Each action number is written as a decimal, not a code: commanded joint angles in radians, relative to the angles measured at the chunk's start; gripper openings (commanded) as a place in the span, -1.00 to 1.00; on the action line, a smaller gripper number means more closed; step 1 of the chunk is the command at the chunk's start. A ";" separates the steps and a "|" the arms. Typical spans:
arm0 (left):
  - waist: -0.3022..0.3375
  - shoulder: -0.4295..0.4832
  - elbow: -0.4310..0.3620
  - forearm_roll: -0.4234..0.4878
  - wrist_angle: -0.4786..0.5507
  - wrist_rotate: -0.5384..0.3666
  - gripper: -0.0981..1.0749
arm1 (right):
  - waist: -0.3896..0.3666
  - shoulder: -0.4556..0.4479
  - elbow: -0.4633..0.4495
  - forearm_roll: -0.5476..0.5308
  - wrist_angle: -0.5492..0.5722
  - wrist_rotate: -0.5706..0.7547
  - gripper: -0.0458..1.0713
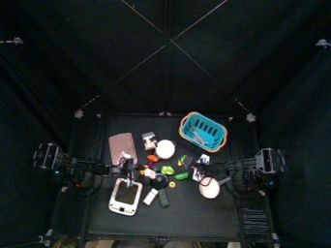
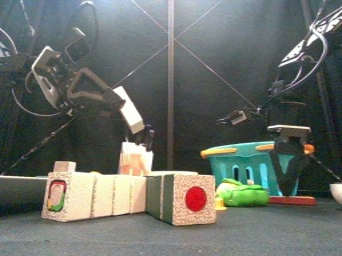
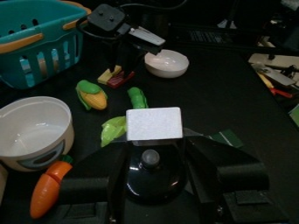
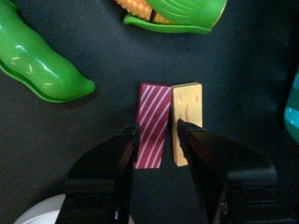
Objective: Place rice on plate
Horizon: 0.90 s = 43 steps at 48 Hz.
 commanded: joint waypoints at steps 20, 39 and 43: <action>0.075 -0.057 0.081 -0.275 0.044 -0.002 0.03 | 0.002 -0.015 -0.018 -0.003 -0.003 0.006 0.46; 0.138 -0.129 0.100 -0.462 0.268 -0.002 0.03 | 0.003 -0.014 -0.017 -0.002 -0.005 0.009 0.46; 0.152 -0.172 0.130 -0.465 0.279 -0.002 0.03 | 0.003 -0.015 -0.015 -0.002 -0.005 0.009 0.46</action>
